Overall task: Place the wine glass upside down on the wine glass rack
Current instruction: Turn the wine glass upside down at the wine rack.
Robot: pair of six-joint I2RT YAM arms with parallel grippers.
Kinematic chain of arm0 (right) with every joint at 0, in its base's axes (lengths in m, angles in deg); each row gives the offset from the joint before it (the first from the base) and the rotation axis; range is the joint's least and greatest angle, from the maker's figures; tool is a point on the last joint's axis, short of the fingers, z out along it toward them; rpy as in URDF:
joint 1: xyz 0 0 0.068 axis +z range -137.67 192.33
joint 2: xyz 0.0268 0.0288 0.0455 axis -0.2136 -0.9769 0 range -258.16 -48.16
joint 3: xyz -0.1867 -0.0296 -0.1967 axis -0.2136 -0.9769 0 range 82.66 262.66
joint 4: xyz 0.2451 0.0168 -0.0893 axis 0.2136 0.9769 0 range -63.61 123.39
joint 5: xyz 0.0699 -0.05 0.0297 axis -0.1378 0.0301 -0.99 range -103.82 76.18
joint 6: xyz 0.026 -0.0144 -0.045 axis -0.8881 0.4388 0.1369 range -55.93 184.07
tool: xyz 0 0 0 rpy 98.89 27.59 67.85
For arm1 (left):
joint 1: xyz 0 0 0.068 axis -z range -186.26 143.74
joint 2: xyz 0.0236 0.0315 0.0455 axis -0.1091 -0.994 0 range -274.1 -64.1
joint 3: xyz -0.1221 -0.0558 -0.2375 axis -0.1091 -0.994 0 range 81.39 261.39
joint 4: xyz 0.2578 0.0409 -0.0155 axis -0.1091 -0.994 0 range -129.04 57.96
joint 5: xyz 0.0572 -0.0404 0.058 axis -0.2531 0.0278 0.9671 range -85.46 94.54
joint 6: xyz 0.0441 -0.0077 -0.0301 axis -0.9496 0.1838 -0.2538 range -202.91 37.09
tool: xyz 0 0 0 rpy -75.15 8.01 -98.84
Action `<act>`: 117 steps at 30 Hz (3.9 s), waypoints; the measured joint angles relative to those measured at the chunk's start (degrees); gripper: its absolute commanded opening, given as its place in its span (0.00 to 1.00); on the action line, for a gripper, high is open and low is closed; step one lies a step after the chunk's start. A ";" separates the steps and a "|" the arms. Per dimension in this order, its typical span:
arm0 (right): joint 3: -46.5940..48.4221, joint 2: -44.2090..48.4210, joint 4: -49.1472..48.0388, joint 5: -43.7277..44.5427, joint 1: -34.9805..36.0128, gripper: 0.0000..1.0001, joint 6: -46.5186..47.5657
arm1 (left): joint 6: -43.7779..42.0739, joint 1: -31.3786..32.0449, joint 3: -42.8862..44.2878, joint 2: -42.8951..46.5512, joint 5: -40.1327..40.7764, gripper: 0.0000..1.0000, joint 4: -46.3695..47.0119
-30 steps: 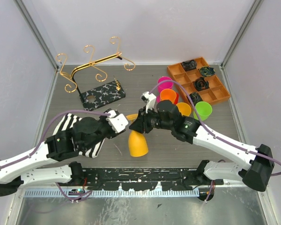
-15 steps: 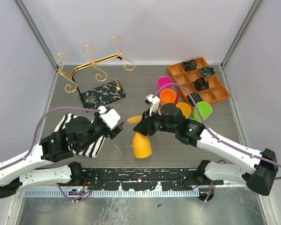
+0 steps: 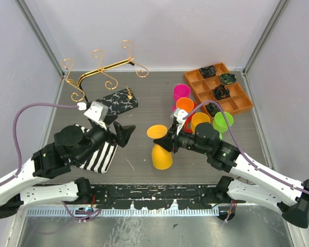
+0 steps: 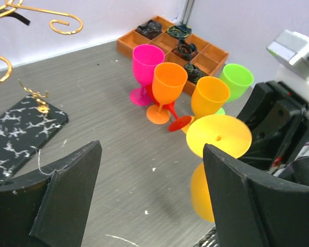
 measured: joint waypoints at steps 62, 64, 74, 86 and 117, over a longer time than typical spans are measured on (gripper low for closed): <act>-10.27 5.86 -23.78 -1.33 0.00 0.01 8.55 | 13.92 -3.48 13.00 -19.91 -4.33 0.91 -9.70; -10.27 6.51 -23.45 -1.42 0.00 0.00 8.61 | 14.12 -3.63 12.83 -19.91 -3.76 0.90 -9.70; -11.04 9.44 -23.32 -1.31 0.00 0.01 9.57 | 14.71 -4.17 12.76 -20.13 -2.29 0.90 -10.58; -11.13 7.61 -23.30 -0.11 0.00 0.01 10.12 | 13.81 -4.33 12.96 -20.11 -2.97 0.91 -10.93; -9.31 -4.42 -25.70 3.69 0.00 0.00 10.34 | 1.79 -49.13 27.96 -25.79 -16.26 0.90 -20.83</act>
